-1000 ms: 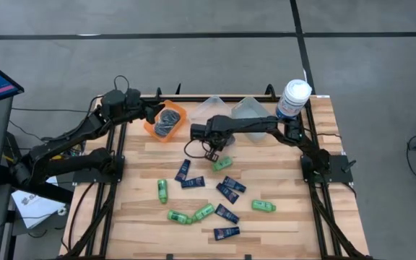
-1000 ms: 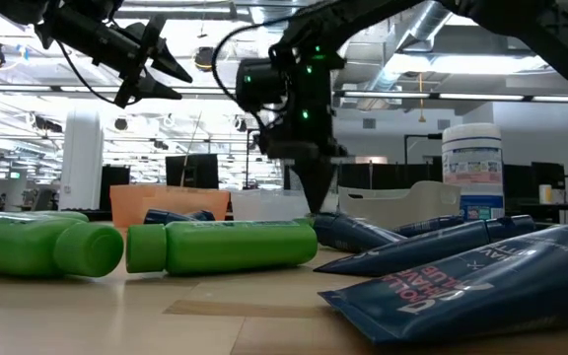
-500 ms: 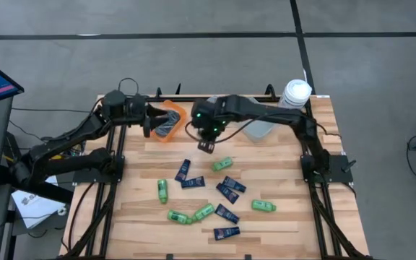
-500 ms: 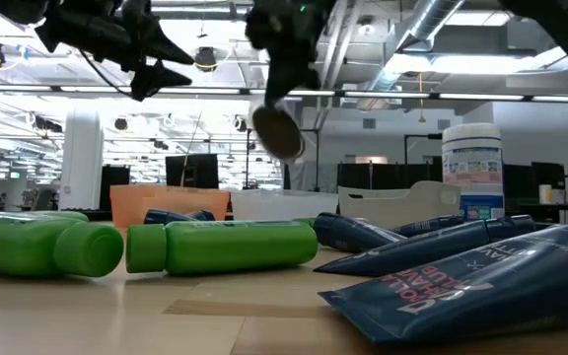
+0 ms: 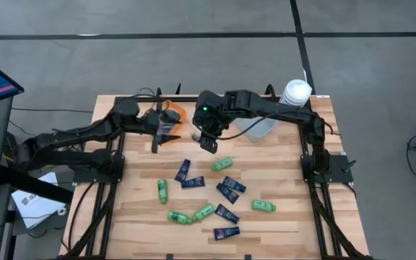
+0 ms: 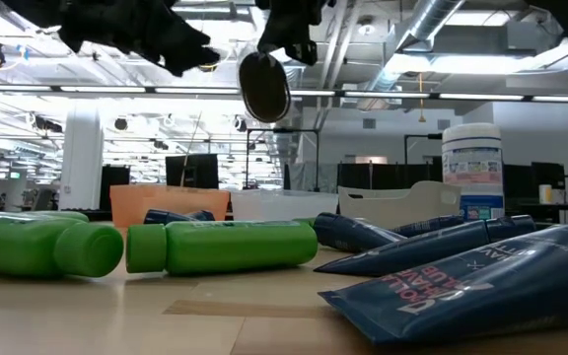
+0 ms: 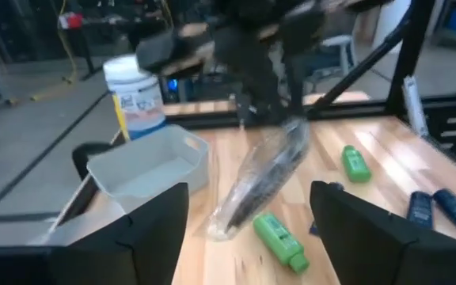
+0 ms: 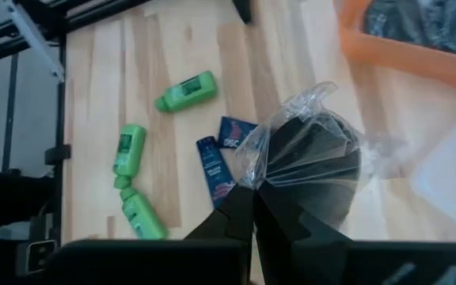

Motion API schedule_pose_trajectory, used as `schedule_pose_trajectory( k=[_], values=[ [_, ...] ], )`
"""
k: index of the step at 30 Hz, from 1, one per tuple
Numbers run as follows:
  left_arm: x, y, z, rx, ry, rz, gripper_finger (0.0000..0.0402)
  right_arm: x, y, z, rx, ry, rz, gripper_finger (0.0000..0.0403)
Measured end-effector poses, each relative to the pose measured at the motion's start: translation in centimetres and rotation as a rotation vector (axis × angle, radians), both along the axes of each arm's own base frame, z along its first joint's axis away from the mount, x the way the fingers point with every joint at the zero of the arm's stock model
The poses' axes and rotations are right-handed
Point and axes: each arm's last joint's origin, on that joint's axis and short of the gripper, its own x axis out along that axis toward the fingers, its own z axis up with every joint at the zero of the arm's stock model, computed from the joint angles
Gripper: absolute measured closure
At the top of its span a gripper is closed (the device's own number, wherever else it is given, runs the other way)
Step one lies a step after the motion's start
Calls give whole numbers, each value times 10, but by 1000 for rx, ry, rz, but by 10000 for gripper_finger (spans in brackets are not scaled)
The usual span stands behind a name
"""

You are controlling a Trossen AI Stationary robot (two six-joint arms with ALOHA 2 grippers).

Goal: Pick & Place Travel size toiletries
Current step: Put the hairbrush into the orange bin

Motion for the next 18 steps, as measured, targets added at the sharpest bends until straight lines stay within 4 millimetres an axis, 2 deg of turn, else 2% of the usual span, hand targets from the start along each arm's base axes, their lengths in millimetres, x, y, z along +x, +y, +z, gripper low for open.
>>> schedule_pose_trajectory(
  k=[6,11,18],
  values=[
    [18,-2,-17,-10,75,-43,137,1,7,0,-1,-3,16,403],
    [33,-9,-22,40,43,-102,137,1,8,0,0,-3,19,403],
    [50,-13,-39,25,80,-141,137,2,8,1,23,-14,35,403]
  ],
)
